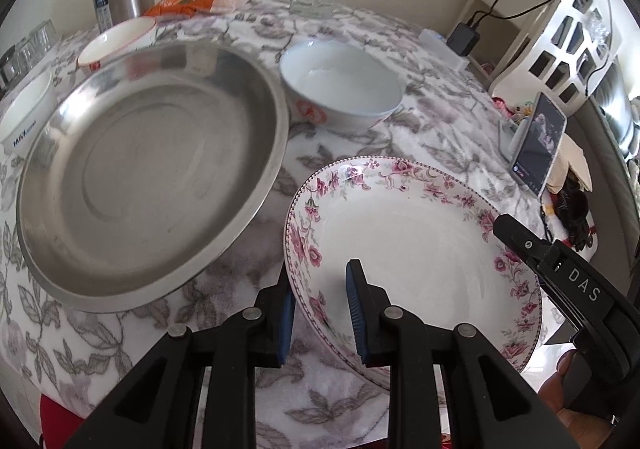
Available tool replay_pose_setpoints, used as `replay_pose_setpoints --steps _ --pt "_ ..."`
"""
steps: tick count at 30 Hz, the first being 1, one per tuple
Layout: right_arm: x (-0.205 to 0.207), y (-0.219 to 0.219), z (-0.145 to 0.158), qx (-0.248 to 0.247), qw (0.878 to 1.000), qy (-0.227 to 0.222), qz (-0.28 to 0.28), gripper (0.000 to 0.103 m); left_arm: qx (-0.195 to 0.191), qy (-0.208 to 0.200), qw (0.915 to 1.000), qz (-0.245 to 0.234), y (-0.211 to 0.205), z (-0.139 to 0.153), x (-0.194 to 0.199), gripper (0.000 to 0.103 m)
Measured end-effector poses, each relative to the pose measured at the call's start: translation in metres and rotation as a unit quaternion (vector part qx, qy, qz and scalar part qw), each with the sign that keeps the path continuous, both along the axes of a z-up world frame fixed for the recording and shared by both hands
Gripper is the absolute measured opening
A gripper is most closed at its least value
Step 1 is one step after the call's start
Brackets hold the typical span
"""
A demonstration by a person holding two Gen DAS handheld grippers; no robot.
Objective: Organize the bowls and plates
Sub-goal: 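Lift the pink-rose plate with both grippers toward the steel basin, then lower the pink-rose plate into the steel basin with both grippers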
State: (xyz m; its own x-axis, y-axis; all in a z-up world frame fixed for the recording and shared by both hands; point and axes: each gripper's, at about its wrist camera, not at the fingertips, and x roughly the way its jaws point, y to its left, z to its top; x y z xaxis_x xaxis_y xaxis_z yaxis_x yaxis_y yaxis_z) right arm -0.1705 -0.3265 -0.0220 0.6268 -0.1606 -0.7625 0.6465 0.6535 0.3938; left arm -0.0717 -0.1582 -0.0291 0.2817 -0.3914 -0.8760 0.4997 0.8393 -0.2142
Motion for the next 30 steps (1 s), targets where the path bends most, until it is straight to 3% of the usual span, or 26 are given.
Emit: replay_pose_setpoints --steps 14,30 --pt "-0.003 0.013 0.025 -0.01 0.999 -0.032 0.003 0.028 -0.045 -0.066 0.9968 -0.002 0.014 0.047 -0.005 0.026" --pt "0.024 0.051 0.038 -0.018 0.999 -0.039 0.029 0.028 -0.066 -0.072 0.9948 0.026 0.054 0.062 0.018 0.026"
